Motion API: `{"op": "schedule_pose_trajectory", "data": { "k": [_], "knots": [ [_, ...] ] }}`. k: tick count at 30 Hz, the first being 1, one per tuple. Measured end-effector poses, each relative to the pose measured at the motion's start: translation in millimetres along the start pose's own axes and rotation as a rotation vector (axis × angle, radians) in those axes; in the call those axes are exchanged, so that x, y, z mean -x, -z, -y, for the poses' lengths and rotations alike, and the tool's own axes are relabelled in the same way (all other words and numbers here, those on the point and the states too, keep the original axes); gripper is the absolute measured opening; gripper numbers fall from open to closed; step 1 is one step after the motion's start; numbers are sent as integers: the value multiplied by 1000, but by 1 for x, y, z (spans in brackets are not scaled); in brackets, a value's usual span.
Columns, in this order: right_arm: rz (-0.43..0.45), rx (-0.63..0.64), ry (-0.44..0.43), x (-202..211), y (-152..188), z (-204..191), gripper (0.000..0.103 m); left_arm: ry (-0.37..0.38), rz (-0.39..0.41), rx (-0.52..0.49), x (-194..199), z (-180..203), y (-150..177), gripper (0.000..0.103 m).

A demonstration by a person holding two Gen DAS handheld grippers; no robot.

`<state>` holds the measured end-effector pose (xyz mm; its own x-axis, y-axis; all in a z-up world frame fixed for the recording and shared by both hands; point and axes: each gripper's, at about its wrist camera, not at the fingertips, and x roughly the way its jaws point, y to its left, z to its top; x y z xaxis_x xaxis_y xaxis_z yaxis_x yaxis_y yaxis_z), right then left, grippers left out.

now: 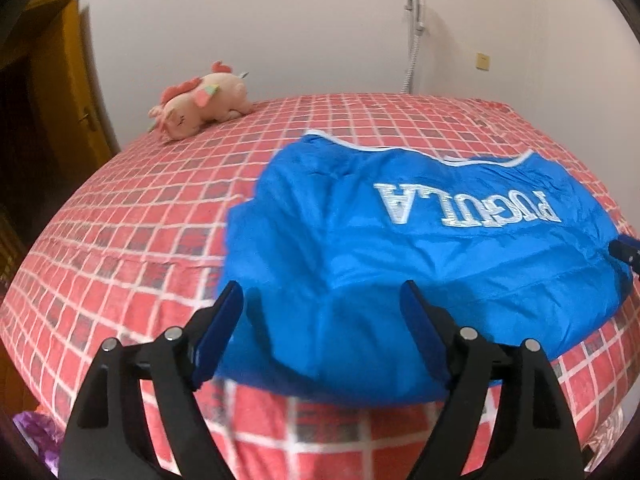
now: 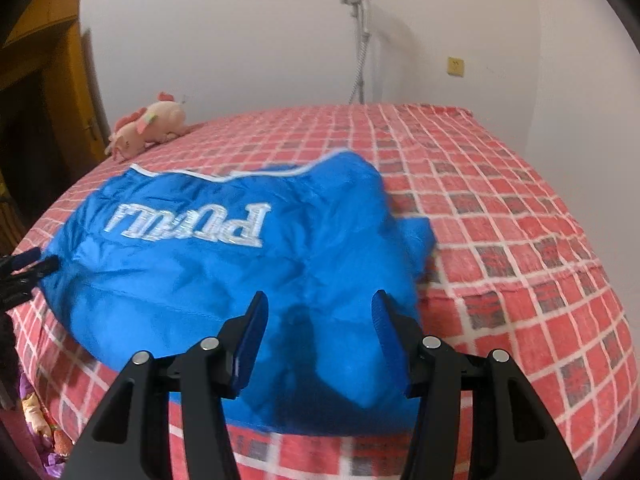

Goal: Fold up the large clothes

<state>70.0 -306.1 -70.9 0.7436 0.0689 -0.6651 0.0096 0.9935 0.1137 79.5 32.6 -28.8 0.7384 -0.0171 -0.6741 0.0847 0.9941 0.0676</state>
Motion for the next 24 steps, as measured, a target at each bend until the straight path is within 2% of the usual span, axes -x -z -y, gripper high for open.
{"op": "schedule_pose_trajectory", "data": {
  "k": [8, 11, 13, 17, 24],
  "knots": [
    [-45, -4, -8, -12, 4, 5, 54, 67, -117, 134, -7, -42, 11, 84],
    [-54, 0, -8, -15, 5, 4, 54, 66, -156, 194, -11, -58, 19, 86],
    [-57, -4, -10, -17, 5, 5, 54, 115, -186, 236, -14, -66, 24, 86],
    [-59, -6, -11, -19, 4, 6, 54, 204, -225, 273, -20, -68, 27, 86],
    [-54, -9, -14, -20, 4, 6, 55, 264, -247, 319, -44, -70, 22, 89]
  ]
}}
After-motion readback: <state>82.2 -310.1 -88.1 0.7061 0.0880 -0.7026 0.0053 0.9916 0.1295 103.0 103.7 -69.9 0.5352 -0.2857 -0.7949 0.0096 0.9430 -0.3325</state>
